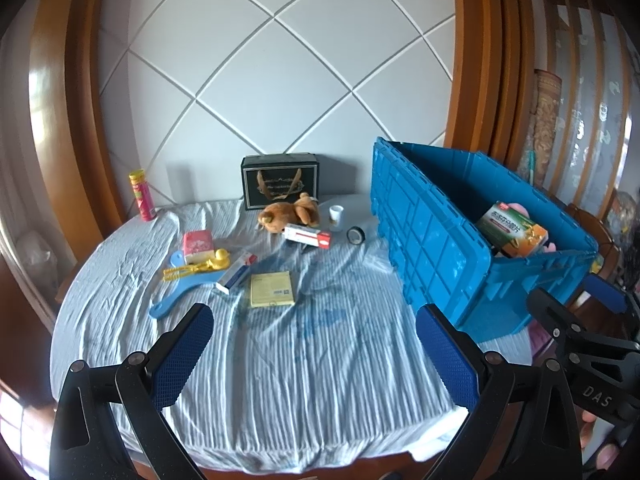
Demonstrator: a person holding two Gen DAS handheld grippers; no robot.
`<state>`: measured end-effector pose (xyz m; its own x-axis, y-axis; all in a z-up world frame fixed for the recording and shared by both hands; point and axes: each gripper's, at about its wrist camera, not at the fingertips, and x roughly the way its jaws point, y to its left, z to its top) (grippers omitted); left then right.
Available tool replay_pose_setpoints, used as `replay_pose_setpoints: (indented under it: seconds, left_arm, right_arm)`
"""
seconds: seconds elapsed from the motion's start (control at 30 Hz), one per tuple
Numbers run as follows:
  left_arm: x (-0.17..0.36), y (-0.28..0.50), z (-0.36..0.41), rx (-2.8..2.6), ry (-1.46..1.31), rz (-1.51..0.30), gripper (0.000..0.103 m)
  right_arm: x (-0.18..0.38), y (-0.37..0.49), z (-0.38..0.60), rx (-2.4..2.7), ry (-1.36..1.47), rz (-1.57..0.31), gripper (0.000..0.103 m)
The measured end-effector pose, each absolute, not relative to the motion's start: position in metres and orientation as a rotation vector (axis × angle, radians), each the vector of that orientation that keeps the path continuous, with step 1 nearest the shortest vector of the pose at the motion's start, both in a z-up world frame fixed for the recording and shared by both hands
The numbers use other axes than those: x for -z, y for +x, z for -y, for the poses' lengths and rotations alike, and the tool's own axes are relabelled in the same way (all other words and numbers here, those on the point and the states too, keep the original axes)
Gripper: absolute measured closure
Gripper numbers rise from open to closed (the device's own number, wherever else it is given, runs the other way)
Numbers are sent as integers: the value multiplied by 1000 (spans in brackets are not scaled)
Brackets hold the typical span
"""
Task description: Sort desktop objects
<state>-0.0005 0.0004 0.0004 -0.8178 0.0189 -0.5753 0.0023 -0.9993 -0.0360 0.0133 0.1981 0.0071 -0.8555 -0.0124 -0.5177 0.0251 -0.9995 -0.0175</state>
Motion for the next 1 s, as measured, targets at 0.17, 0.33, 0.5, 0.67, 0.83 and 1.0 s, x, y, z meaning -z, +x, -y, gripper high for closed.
replay_pose_setpoints:
  seconds: [0.17, 0.33, 0.5, 0.67, 0.83, 1.0]
  left_arm:
    - [-1, -2, 0, -2986, -930, 56, 0]
    - [2, 2, 1, -2987, -927, 41, 0]
    - [1, 2, 2, -2985, -933, 36, 0]
    - [2, 2, 3, -2982, -947, 38, 0]
    - [3, 1, 6, -2980, -955, 42, 0]
    - [3, 0, 7, -2981, -953, 39, 0]
  right_arm:
    - [-7, 13, -199, 3010, 837, -36, 0]
    - [-7, 13, -199, 3012, 836, -36, 0]
    - [-8, 13, -198, 3014, 835, -37, 0]
    - [-10, 14, -197, 3015, 834, -40, 0]
    - [-11, 14, -195, 3016, 833, -42, 0]
    - [-12, 14, -193, 3017, 834, -45, 0]
